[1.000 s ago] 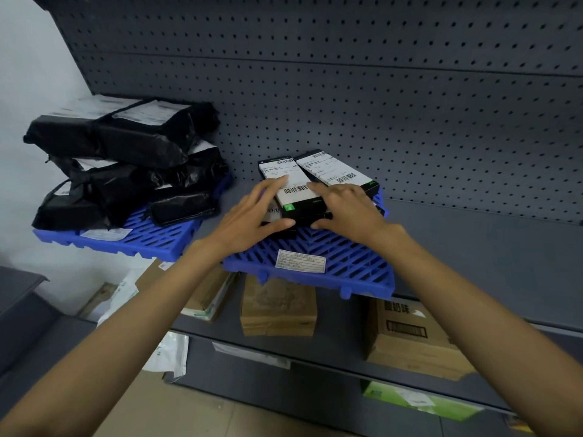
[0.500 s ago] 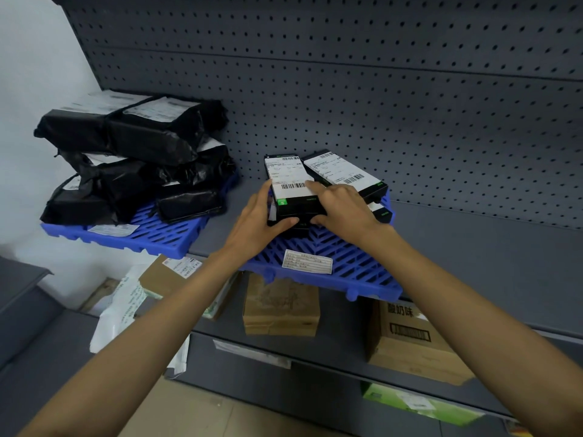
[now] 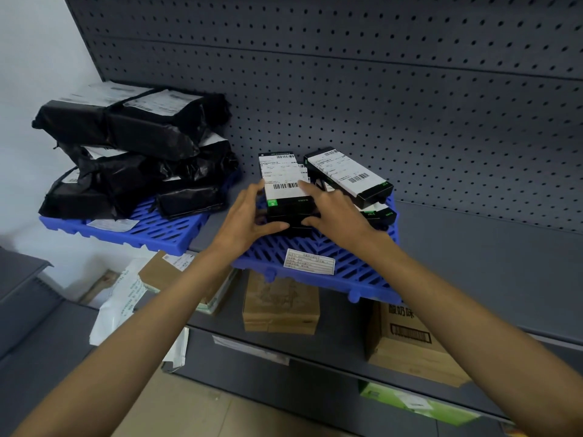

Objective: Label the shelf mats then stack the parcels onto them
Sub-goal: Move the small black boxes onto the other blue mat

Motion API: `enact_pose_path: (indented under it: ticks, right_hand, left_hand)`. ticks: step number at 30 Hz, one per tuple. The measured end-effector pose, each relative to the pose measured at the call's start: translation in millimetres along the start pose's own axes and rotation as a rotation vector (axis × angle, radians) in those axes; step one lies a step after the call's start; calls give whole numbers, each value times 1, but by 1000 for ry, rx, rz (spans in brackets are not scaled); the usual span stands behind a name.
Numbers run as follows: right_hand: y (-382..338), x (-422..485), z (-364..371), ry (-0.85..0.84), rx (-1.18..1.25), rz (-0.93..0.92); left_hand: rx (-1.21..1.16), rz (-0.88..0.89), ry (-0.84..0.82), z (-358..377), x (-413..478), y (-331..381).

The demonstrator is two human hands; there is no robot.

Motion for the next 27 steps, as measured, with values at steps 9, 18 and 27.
enact_pose_path:
  ticks: [9,18,27]
  right_hand:
    - [1,-6,1,-27,-52,-29]
    - [11,-3,-7,134,-394,-50]
    - [15,11,-11,67,-461,79]
  left_hand:
    - [312,190,-12,-4,-6,9]
    - [474,243,-52,11,18,18]
    - [506,221,-88,19,46,19]
Point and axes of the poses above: each hand's wrist, its own x-axis towards the middle knuckle, its own z-axis out of the palm, y = z × x, the point moved 4 cm from there along x, towards the middle knuckle, and after that the axes turned 4 degrees about y, right-handed, at the moved point
